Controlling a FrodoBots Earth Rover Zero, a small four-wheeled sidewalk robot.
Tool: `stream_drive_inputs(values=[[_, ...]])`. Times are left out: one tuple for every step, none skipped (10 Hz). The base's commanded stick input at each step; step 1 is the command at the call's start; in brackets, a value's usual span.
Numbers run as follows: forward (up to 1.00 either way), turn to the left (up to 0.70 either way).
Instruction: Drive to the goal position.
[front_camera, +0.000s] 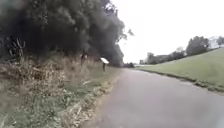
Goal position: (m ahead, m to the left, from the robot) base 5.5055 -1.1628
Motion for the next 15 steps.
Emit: stream_drive_inputs(values=[[1.0, -0.24], [1.0, -0.1], [1.0, -0.04], [1.0, 0.0], [1.0, 0.0], [1.0, 0.0], [1.0, 0.0], [1.0, 0.0], [1.0, 0.01], [1.0, 0.05], [1.0, 0.29], [1.0, 0.4], [1.0, 0.4], [1.0, 0.4], [1.0, 0.4]])
